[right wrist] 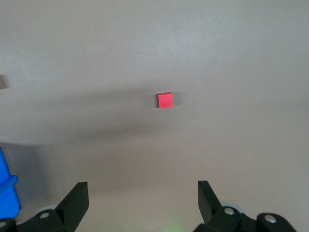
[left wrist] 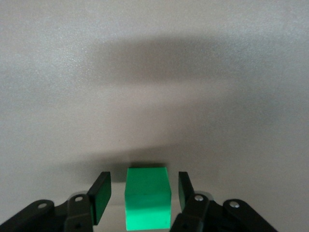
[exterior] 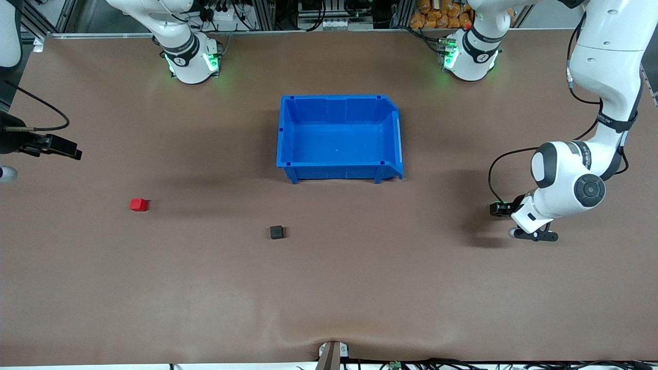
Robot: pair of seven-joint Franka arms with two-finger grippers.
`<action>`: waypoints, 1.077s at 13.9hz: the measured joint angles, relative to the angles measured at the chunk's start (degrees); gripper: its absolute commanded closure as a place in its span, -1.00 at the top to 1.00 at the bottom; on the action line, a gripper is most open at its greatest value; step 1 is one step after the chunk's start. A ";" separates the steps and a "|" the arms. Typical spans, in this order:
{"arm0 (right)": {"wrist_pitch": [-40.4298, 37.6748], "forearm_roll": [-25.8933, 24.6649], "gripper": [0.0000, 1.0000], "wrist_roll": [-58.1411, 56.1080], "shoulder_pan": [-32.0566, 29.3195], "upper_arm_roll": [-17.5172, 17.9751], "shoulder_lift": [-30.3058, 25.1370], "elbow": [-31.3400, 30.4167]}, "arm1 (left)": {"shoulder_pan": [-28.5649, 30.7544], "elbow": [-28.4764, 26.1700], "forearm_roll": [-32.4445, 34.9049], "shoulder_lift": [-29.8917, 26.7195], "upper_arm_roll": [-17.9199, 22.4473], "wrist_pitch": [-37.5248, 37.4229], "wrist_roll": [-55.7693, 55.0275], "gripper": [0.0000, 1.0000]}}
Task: Attach green and red cubes to black cube
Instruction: 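Lift the green cube with the left gripper while the right gripper approaches red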
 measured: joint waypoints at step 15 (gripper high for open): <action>1.40 0.02 1.00 0.01 -0.51 0.00 4.85 -0.01 | -0.06 0.06 0.00 0.00 -0.08 1.00 0.00 -0.01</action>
